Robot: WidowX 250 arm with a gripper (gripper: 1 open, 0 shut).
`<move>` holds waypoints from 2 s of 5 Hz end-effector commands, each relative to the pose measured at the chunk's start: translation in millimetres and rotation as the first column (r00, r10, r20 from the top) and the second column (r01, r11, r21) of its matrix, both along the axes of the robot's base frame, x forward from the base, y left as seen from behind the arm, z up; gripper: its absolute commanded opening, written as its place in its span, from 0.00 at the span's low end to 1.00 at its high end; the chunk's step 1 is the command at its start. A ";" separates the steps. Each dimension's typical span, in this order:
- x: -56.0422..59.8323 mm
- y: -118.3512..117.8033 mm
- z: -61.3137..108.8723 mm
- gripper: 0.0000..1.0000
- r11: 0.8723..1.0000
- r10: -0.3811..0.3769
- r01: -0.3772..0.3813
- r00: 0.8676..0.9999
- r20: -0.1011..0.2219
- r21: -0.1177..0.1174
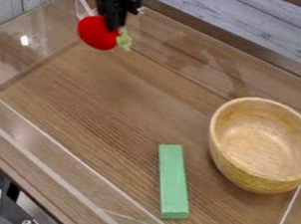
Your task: Move the red object to the left side of the table
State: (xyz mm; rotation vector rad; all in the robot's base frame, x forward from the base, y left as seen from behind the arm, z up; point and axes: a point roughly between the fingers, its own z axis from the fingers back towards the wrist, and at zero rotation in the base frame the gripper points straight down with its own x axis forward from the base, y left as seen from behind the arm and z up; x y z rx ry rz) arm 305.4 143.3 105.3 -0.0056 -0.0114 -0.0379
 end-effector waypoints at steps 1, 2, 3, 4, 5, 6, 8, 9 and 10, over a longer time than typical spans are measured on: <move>-3.3 23.9 -1.1 0.00 1.000 0.012 -0.013 1.000 0.027 0.026; -10.0 51.2 -3.6 0.00 0.998 0.061 -0.061 0.998 0.028 0.031; -15.2 71.4 -7.7 0.00 0.993 0.108 -0.109 0.994 0.026 0.035; -16.3 74.3 -16.5 0.00 0.991 0.128 -0.128 0.992 0.022 0.035; -18.1 73.4 -33.2 0.00 0.998 0.059 -0.059 0.998 0.017 0.032; -21.1 72.0 -49.0 0.00 1.000 0.001 -0.001 1.000 0.008 0.029; -12.7 74.7 -36.1 0.00 0.999 0.048 -0.048 0.999 0.004 0.014; -9.6 74.0 -43.8 0.00 0.997 0.071 -0.071 0.997 0.001 0.010; -8.2 73.6 -47.2 0.00 0.996 0.093 -0.093 0.996 0.000 0.004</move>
